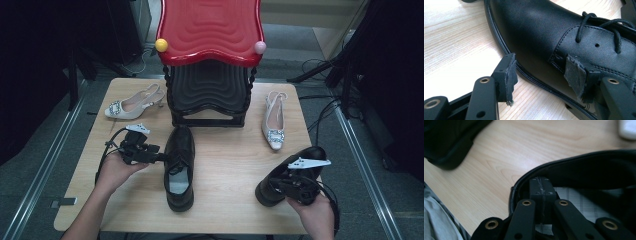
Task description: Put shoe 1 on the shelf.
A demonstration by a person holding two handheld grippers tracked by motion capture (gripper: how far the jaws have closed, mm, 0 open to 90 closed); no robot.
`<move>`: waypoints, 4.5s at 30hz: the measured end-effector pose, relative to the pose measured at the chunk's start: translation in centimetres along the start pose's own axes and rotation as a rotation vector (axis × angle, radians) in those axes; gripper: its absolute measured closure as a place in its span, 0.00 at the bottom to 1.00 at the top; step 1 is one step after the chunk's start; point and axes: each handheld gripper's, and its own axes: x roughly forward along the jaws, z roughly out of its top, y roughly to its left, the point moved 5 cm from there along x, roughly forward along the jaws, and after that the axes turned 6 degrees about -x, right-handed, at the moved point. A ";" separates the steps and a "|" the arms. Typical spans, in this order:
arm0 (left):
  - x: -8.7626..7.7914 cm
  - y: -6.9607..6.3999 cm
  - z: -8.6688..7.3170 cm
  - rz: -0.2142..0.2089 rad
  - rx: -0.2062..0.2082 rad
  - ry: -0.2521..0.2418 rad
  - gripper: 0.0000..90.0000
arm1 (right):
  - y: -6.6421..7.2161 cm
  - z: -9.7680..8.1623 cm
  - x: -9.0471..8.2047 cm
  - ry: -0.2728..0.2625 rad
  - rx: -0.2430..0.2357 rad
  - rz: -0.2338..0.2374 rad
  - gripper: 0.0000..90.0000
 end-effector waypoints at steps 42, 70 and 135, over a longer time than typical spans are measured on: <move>-0.4 -0.1 -1.2 0.012 -0.006 0.001 0.46 | 6.3 2.9 5.3 0.053 -0.064 0.231 1.00; -0.9 -0.5 -2.0 0.014 0.006 -0.019 0.46 | 12.9 4.8 8.7 0.087 -0.210 0.348 1.00; -0.4 -0.2 -1.8 0.024 0.047 -0.013 0.45 | 0.7 2.0 6.1 0.024 0.028 0.029 1.00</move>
